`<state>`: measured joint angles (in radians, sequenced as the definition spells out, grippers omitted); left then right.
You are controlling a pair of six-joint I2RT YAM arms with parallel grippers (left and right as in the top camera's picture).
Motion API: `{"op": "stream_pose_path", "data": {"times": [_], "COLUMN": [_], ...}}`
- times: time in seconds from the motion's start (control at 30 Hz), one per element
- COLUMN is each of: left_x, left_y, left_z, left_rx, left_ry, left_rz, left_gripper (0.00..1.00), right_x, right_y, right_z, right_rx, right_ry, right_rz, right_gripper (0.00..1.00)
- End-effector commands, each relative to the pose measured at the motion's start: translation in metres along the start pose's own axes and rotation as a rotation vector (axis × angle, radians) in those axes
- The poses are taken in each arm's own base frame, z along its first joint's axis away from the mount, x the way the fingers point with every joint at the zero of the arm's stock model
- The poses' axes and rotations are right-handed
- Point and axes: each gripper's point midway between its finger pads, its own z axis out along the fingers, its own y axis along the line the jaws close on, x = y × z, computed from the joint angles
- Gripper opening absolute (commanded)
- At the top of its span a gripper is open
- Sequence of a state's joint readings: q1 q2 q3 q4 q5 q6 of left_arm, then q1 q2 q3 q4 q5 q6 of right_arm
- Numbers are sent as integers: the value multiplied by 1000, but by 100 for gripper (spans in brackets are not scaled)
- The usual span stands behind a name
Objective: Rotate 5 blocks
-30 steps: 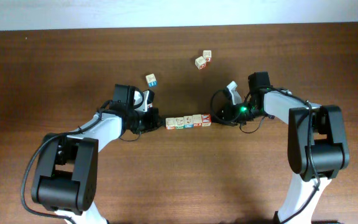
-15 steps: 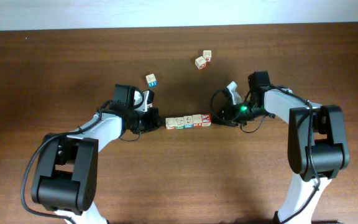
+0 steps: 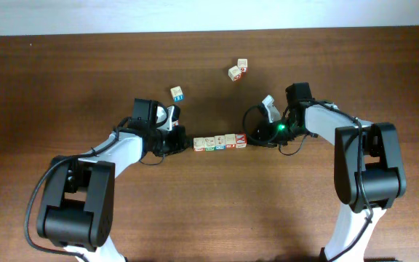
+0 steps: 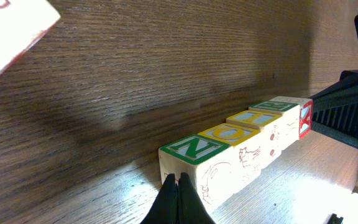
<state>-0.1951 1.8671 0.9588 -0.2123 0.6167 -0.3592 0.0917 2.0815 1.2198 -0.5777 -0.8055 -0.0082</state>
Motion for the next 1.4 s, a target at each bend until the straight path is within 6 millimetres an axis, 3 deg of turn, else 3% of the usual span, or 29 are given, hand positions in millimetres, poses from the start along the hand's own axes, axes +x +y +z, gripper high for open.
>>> {"op": "stream_pose_path", "data": {"times": [0.0,0.3,0.63,0.97,1.37], "left_x": [5,5,5,5,6], "left_y": [2,2,1,1,0], "left_z": [3,3,3,3,3], "left_rx": [2,2,5,5,12], "left_ry": [14,14,15,15,17], "left_rz": [3,3,3,3,2], "left_gripper": [0,0,0,0,0], "right_x": [-8,-7,-13,-12,-11], "right_y": [9,13,33,42,23], "right_z": [-3,-4,-19,-20,-15], "right_rx": [-1,-19,-38,-84,0], "right_ry": [-16,-16,-50,-47,-39], "right_rz": [-46,-47,-86,-86,-31], "right_gripper": [4,4,4,4,4]}}
